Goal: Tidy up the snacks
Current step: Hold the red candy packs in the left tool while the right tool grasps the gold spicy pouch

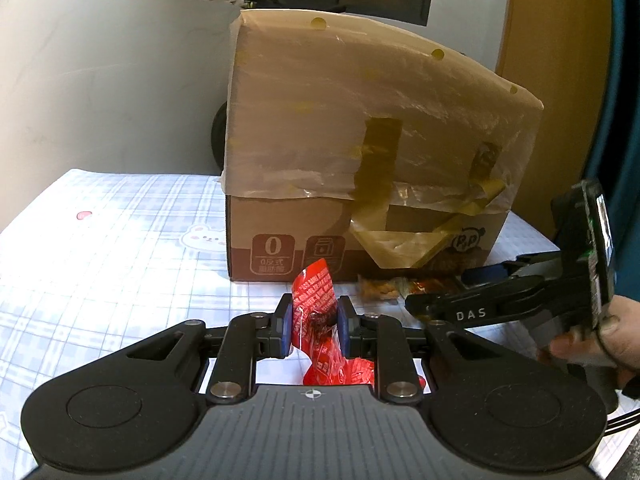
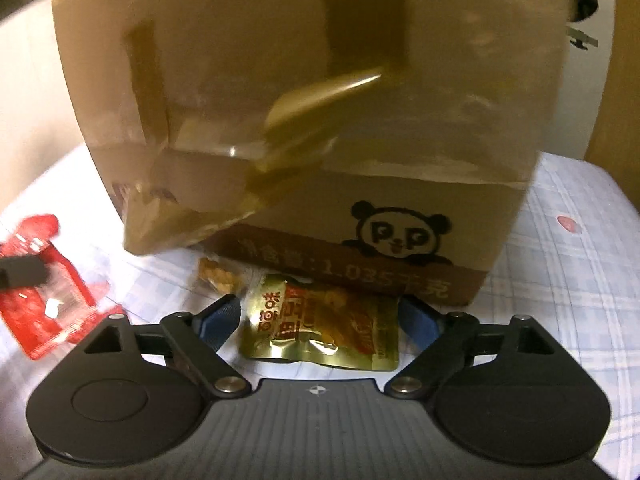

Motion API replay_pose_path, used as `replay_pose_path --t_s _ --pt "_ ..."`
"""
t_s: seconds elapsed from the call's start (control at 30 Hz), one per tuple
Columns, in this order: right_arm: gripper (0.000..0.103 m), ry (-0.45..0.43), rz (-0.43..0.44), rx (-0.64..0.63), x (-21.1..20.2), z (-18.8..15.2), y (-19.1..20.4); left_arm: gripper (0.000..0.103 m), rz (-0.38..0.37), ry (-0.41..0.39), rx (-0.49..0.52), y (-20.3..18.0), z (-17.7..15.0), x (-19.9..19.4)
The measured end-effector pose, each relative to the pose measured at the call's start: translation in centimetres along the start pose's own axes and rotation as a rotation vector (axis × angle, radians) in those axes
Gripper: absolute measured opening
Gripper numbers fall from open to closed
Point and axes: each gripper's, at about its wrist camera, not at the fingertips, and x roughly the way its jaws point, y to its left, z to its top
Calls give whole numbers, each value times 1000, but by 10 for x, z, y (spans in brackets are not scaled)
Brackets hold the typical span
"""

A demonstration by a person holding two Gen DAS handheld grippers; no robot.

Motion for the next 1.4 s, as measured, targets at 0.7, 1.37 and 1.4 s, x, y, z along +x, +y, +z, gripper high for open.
replay_pose_path --t_s 0.7,1.37,1.4 --pt "42 -52 32 -25 -23 -28 4 23 -20 5 -15 -4 -2 0" --pt "61 1 214 7 -66 -37 -11 23 -39 0 -17 -2 -1 -5" --pt "63 -1 205 -29 -68 -34 -10 23 -40 0 -20 -1 -1 -5"
